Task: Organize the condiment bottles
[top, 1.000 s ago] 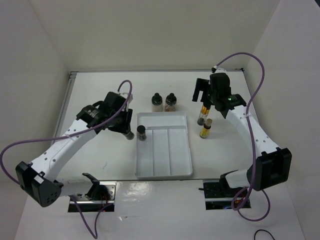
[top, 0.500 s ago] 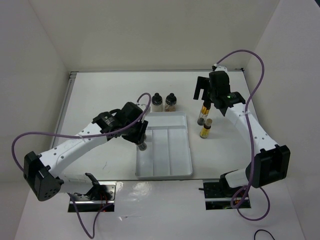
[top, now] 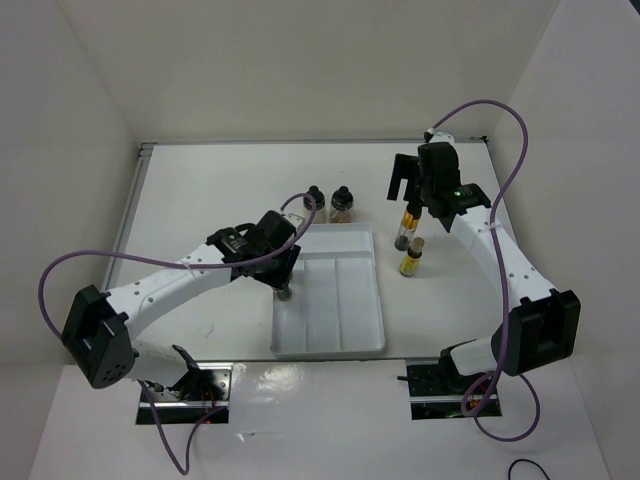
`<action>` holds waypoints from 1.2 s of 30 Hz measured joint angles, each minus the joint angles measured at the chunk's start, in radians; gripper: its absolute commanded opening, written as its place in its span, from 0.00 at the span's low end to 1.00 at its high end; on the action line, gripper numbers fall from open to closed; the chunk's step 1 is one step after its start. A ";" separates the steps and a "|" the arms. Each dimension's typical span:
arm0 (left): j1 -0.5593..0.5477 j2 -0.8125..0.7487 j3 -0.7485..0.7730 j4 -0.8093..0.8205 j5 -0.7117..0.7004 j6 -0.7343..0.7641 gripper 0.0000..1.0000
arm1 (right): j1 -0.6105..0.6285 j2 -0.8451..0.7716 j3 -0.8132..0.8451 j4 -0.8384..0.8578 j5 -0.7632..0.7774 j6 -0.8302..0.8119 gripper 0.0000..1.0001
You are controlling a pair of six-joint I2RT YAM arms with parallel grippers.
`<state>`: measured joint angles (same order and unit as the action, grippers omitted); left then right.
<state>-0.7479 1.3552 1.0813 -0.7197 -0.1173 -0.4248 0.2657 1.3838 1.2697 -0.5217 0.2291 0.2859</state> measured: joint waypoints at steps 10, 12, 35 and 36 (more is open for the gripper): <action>-0.005 0.110 0.000 0.025 -0.056 0.005 0.42 | -0.005 0.000 0.000 -0.008 0.004 -0.013 0.99; -0.012 0.114 0.001 0.025 -0.061 0.006 0.52 | -0.006 0.000 -0.001 -0.012 0.005 -0.015 0.99; -0.022 -0.064 0.260 -0.048 -0.132 -0.053 1.00 | -0.037 -0.012 -0.050 -0.057 -0.095 -0.047 0.99; -0.010 -0.088 0.264 -0.034 -0.132 -0.055 1.00 | -0.037 -0.013 -0.055 -0.063 -0.099 -0.050 0.99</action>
<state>-0.7582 1.2671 1.3457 -0.7536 -0.2489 -0.4797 0.2291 1.3712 1.2144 -0.5846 0.1303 0.2359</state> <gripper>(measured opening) 1.000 0.985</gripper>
